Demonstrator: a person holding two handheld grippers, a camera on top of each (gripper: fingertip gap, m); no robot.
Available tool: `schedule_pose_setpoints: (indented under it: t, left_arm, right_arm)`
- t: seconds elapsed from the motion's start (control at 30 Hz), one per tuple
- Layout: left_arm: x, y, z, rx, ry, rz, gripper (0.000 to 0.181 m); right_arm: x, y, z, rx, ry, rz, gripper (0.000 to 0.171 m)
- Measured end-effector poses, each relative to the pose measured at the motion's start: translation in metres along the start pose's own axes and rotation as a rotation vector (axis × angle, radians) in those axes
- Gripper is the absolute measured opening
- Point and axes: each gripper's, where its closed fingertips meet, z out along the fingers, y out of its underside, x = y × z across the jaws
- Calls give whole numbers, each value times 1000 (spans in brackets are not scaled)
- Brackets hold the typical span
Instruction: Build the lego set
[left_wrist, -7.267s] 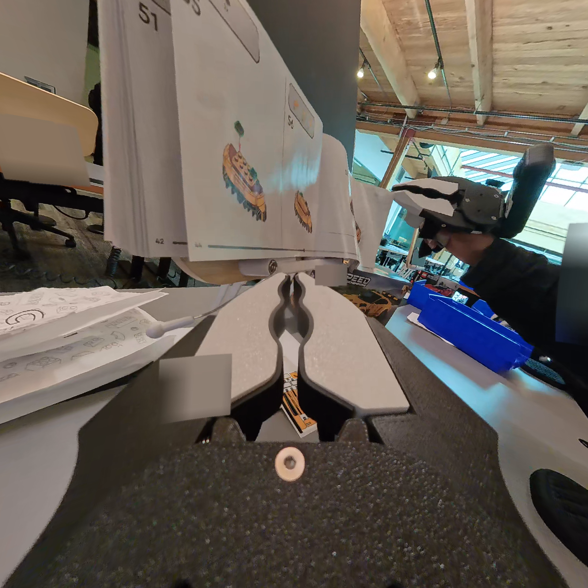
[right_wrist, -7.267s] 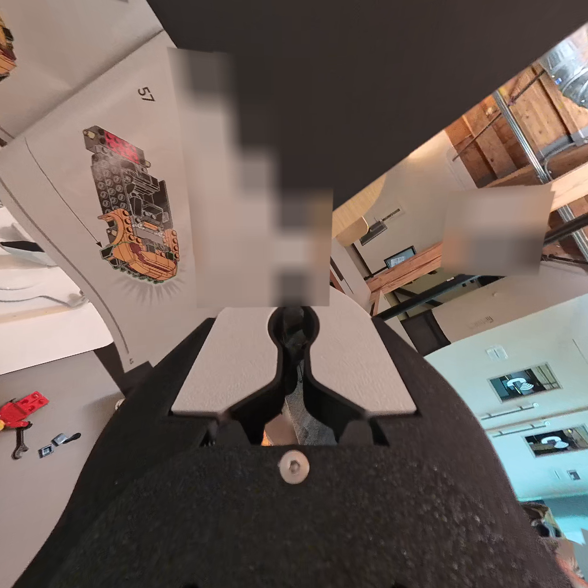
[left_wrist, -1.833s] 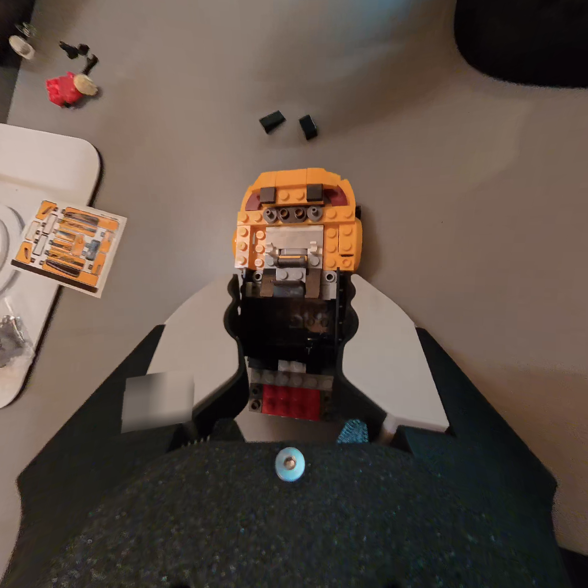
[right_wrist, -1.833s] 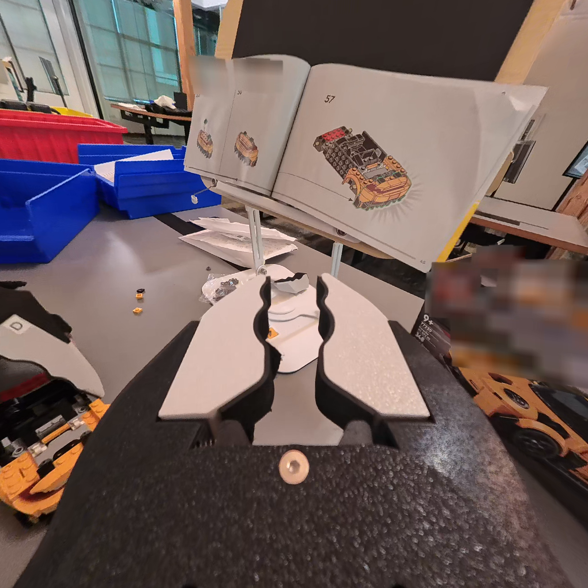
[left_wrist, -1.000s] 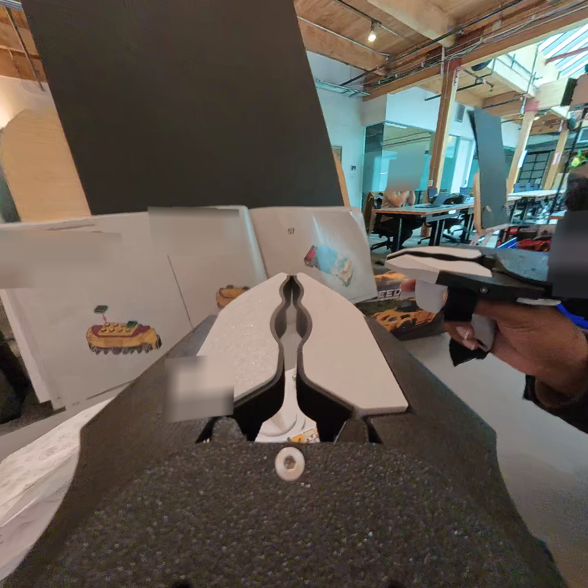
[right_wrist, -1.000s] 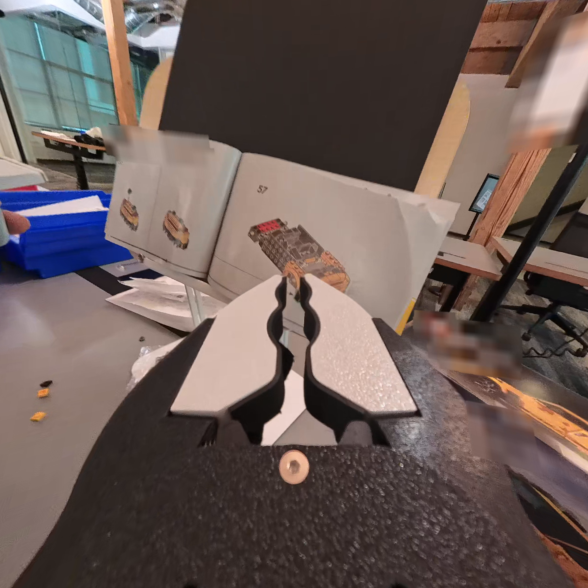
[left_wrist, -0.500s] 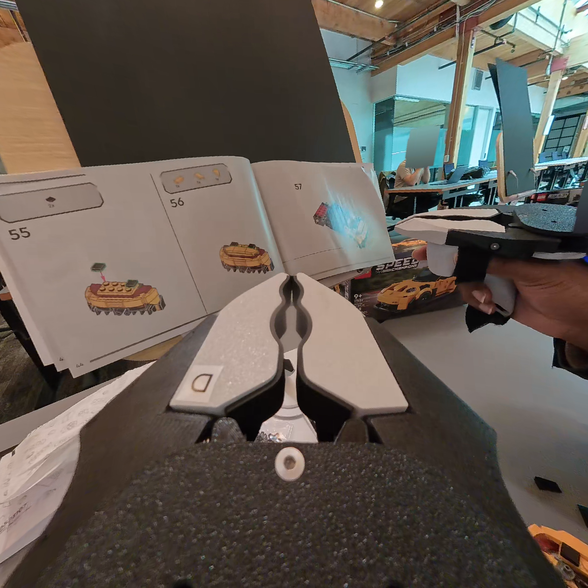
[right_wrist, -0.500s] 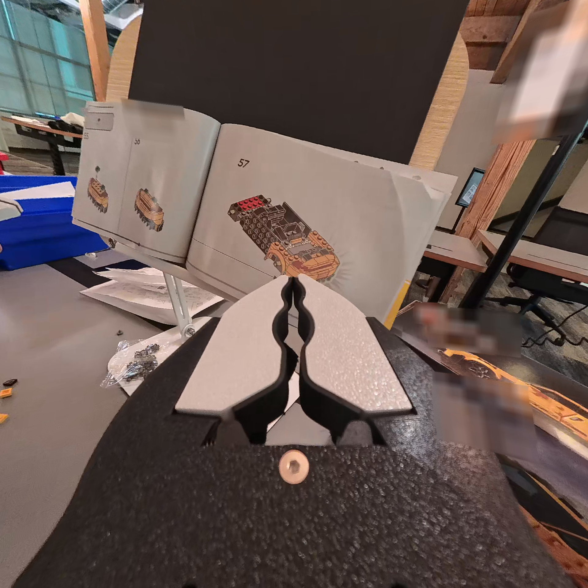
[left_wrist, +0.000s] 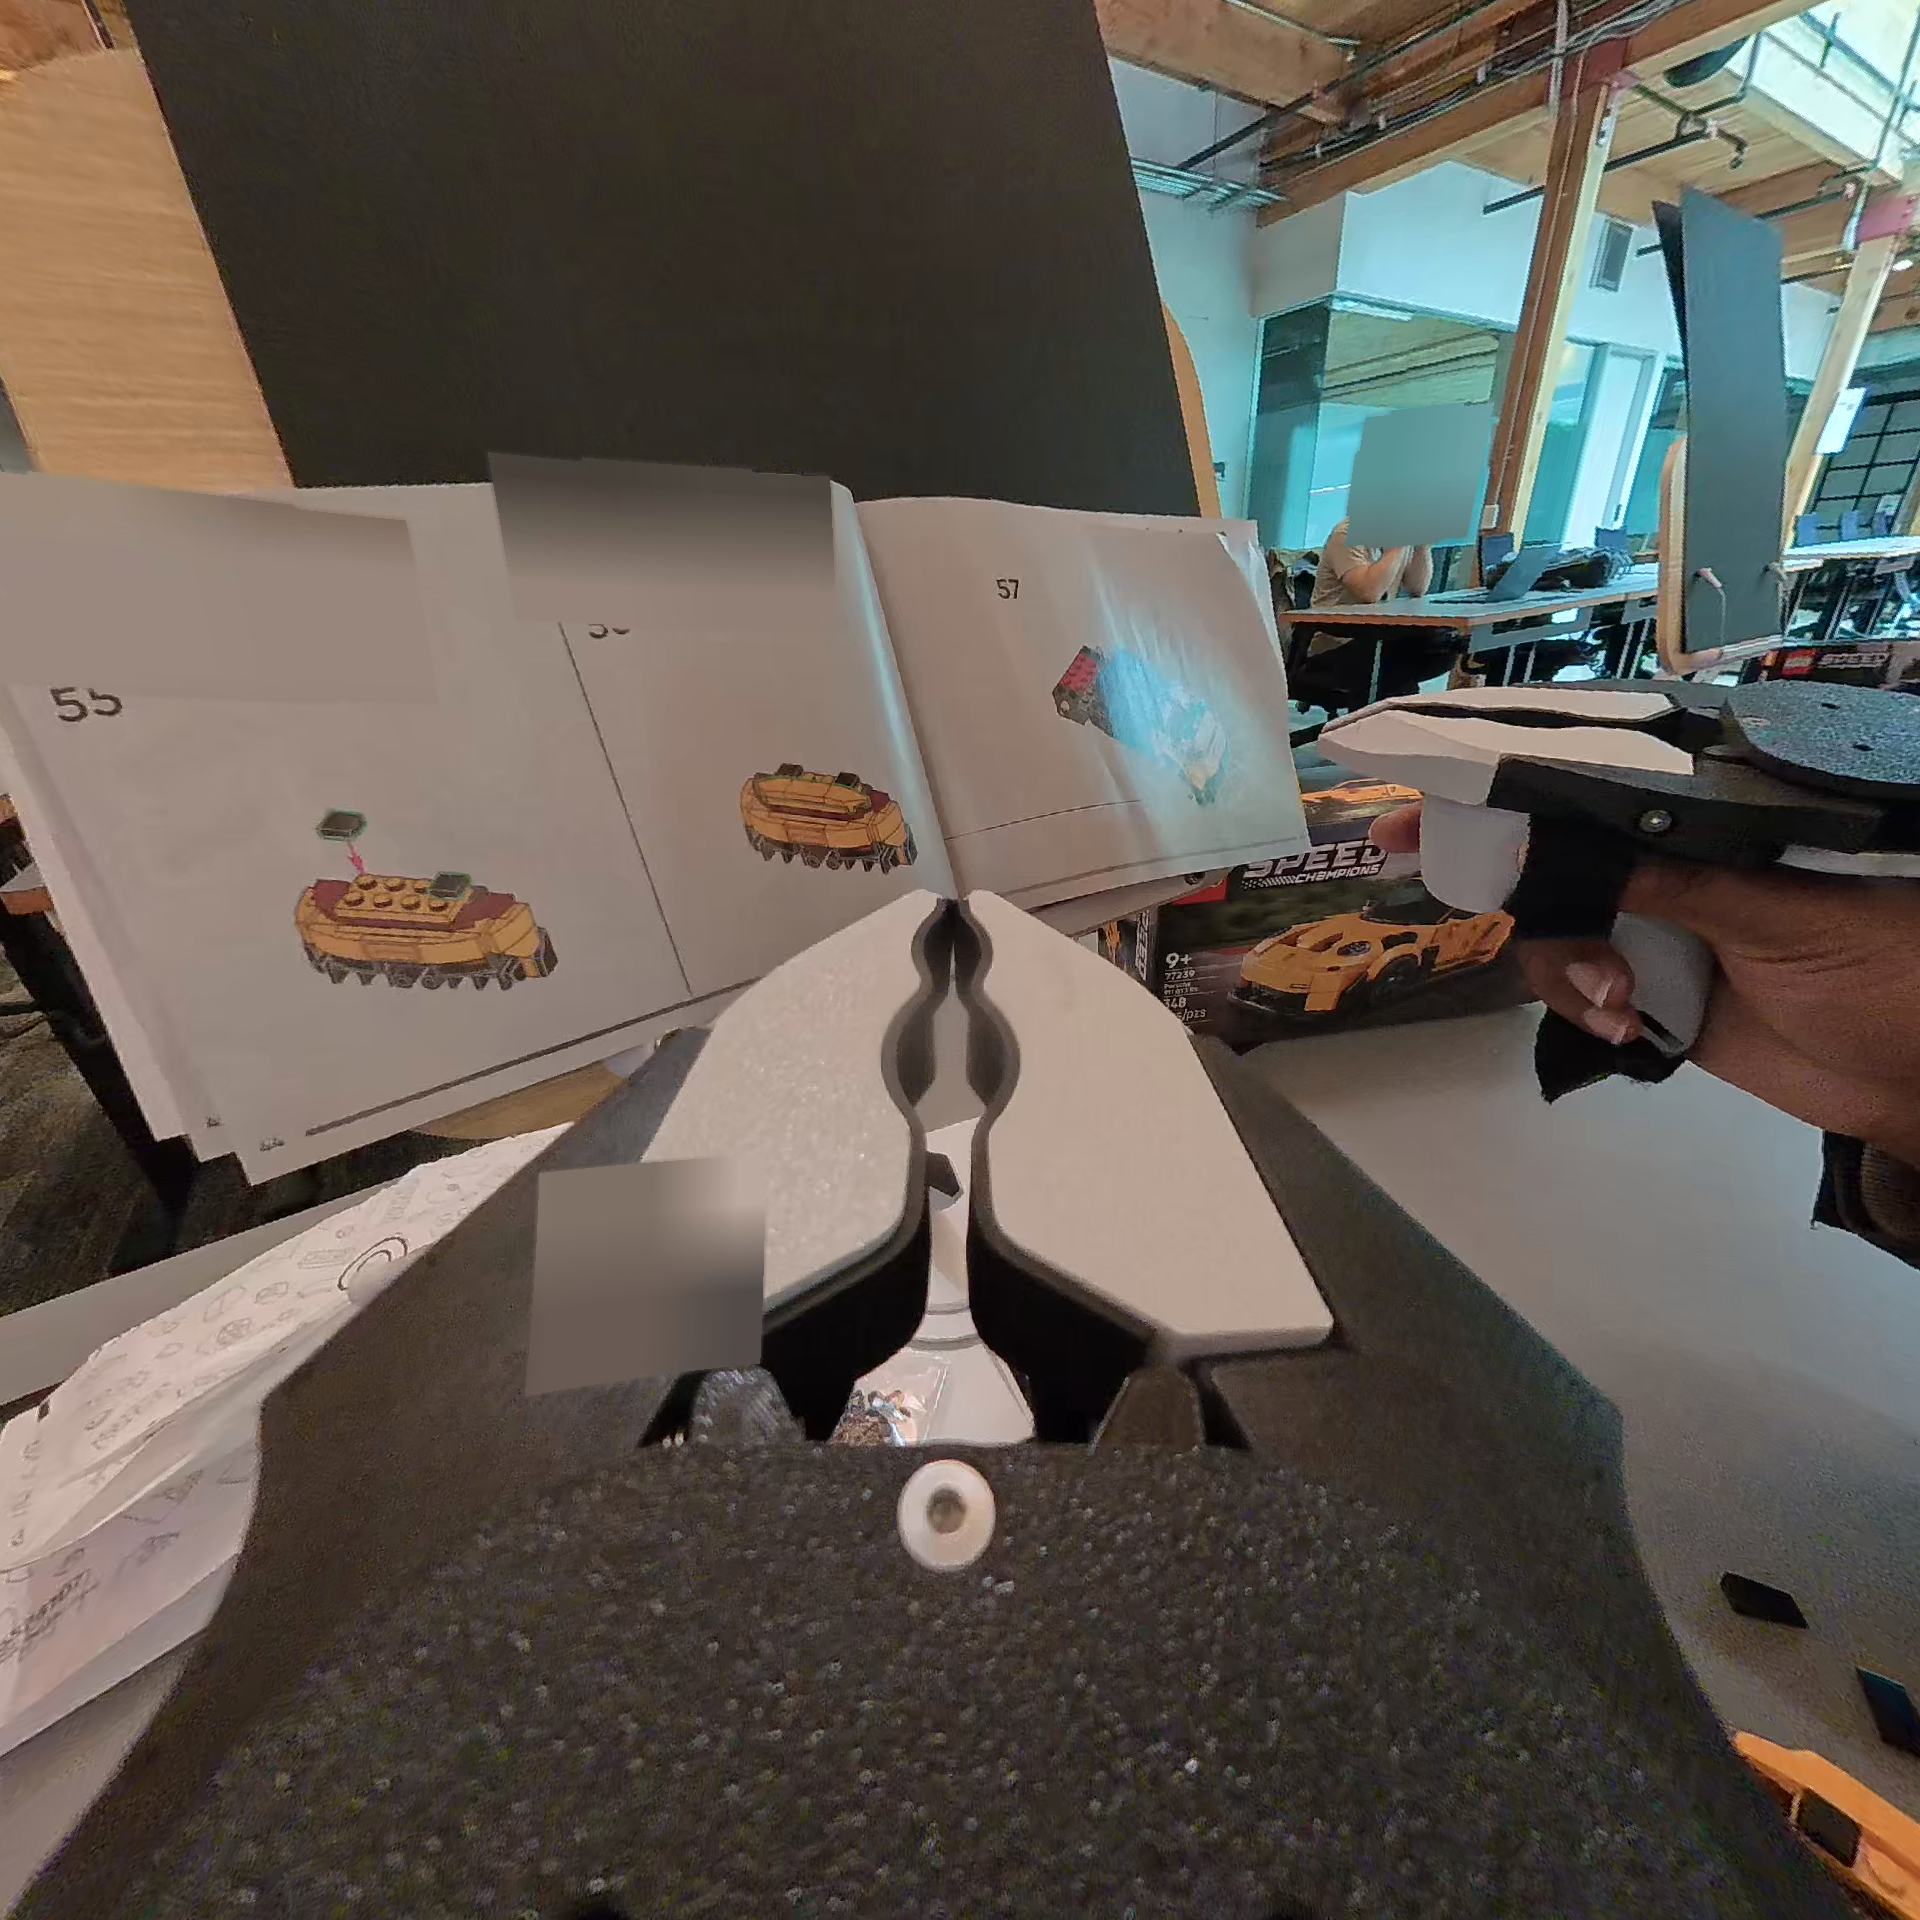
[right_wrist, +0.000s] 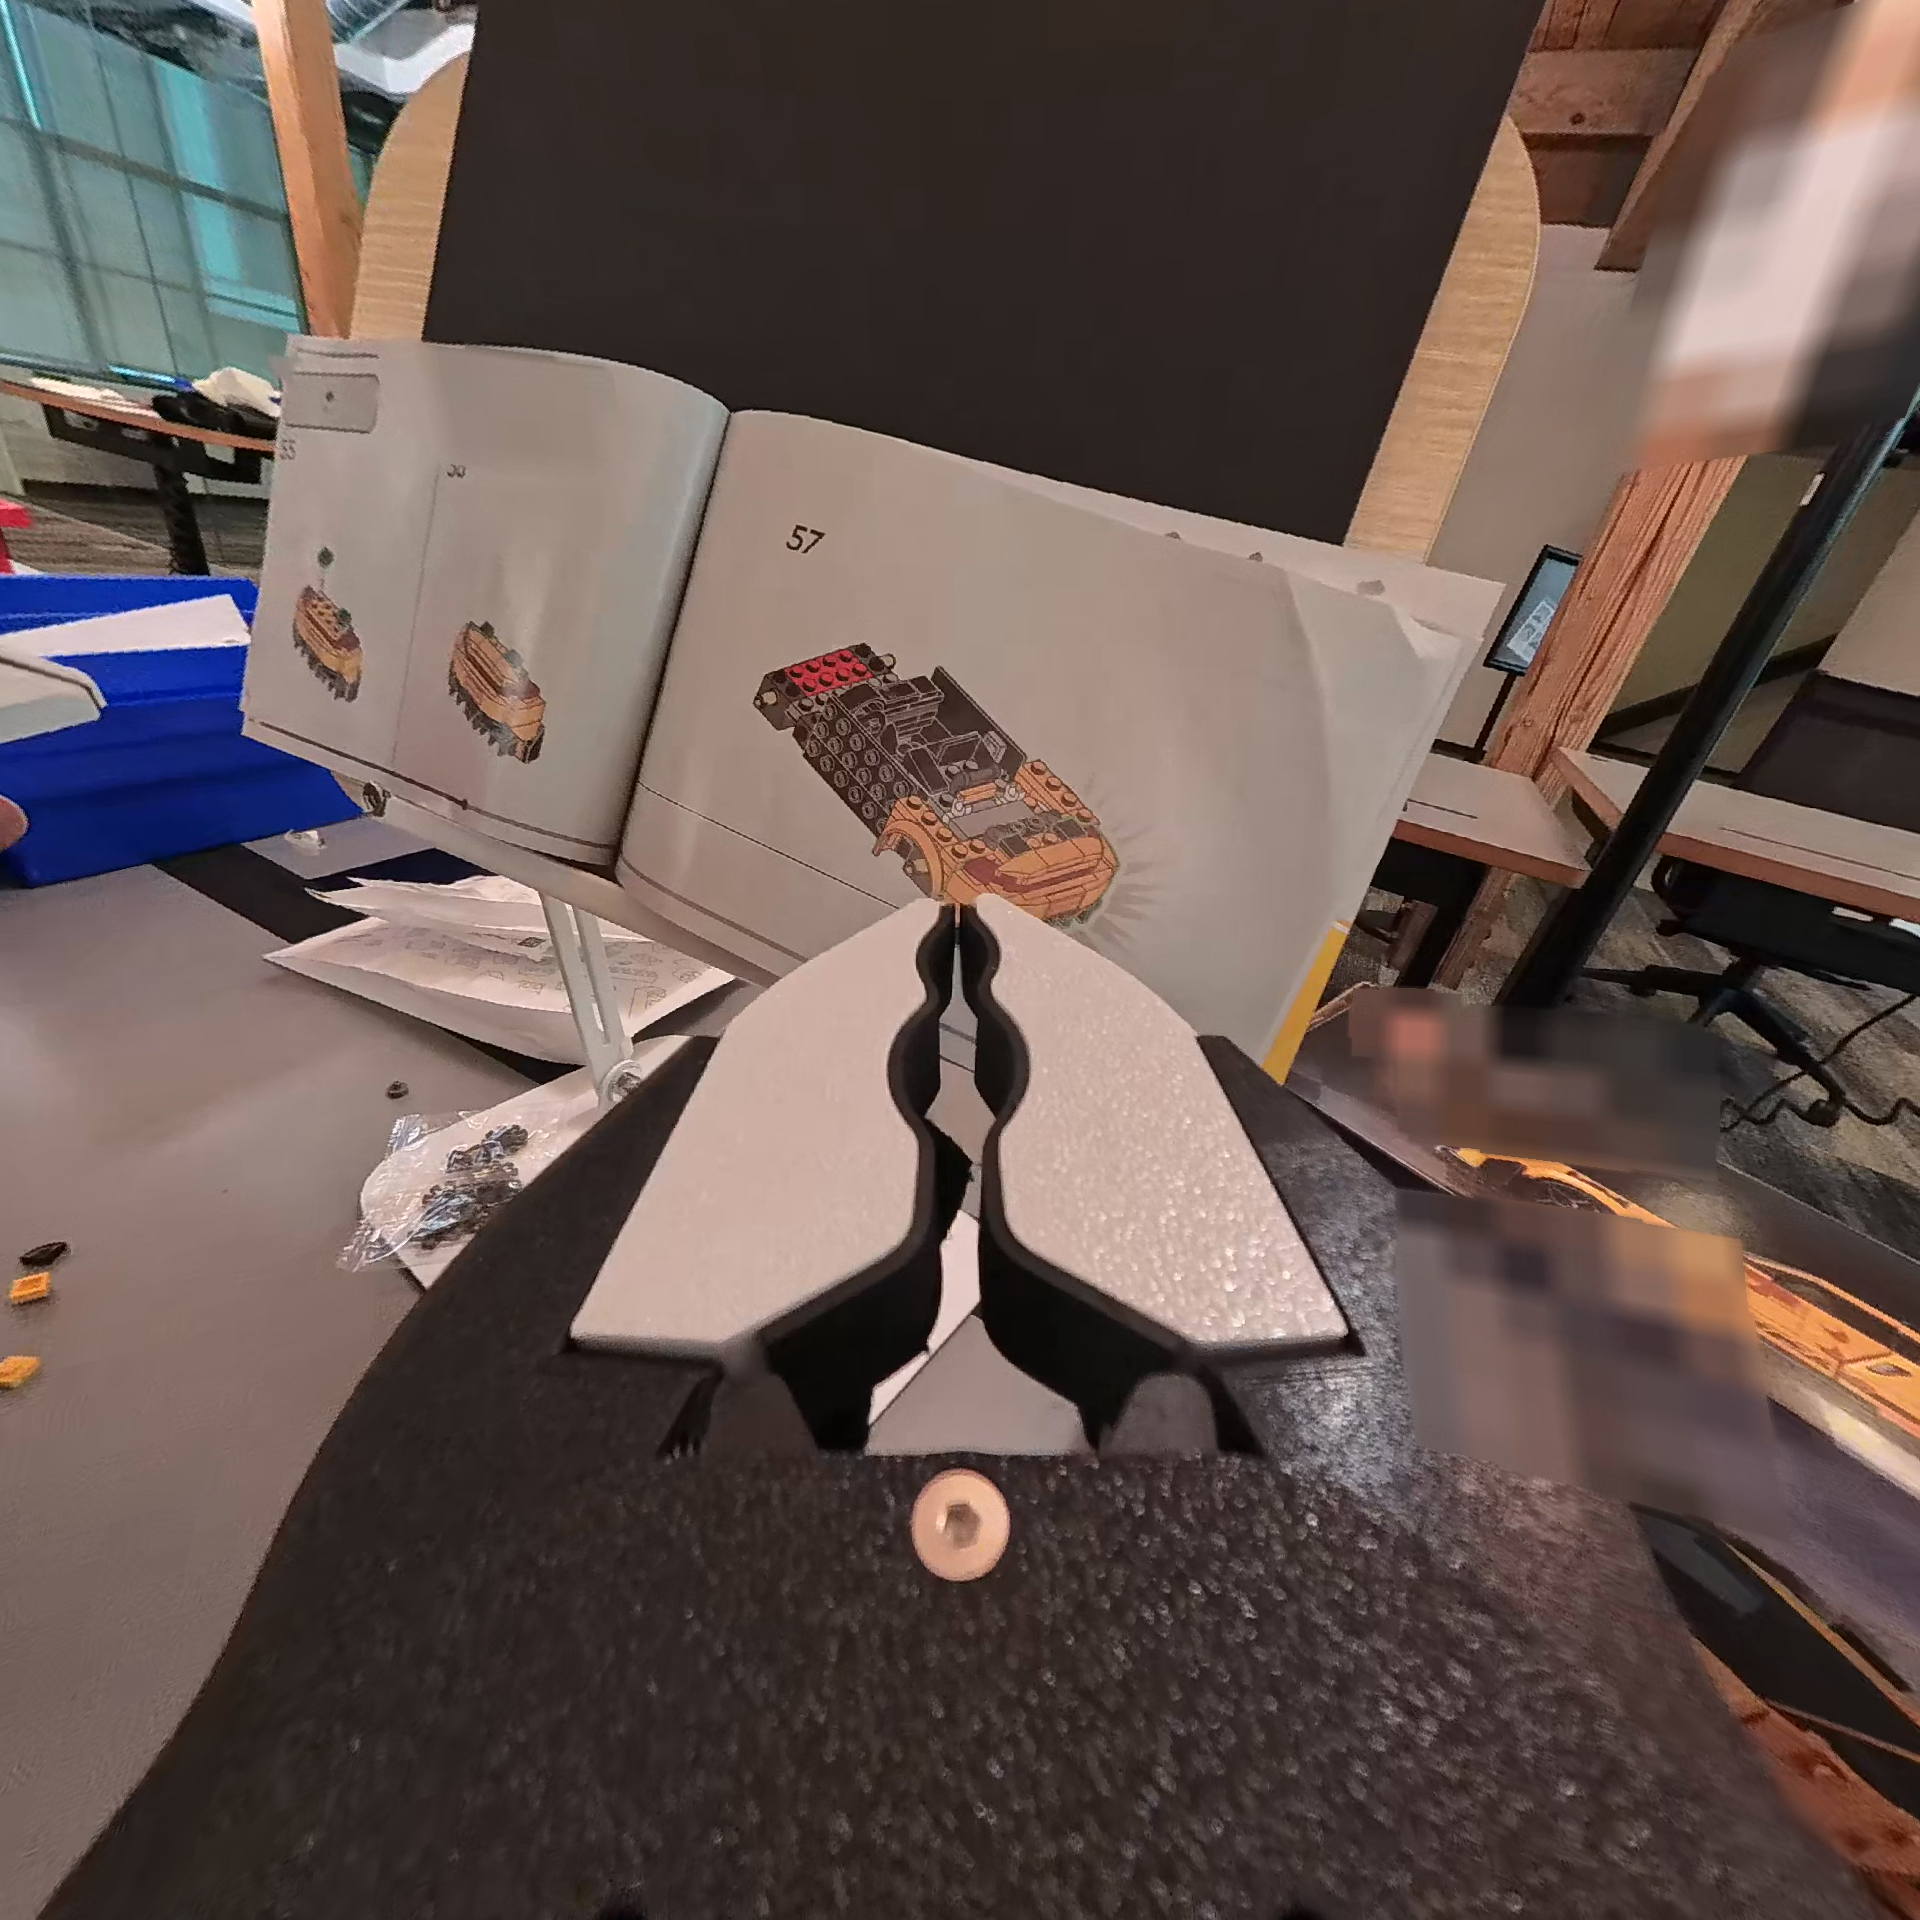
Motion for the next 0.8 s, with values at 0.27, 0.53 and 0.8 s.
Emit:
schedule_pose_setpoints:
  t: [0.27, 0.53, 0.8]
  left_arm:
    - [0, 1, 1, 2, -3, 8, 0]
    - [0, 0, 0, 2, -3, 2, 0]
    - [2, 0, 0, -2, 5, 2, 0]
  right_arm:
    - [-1, 0, 0, 0, -14, 20, 1]
    - [-3, 3, 2, -7, -19, 22, 1]
    - [-3, 3, 2, -9, -25, 25, 3]
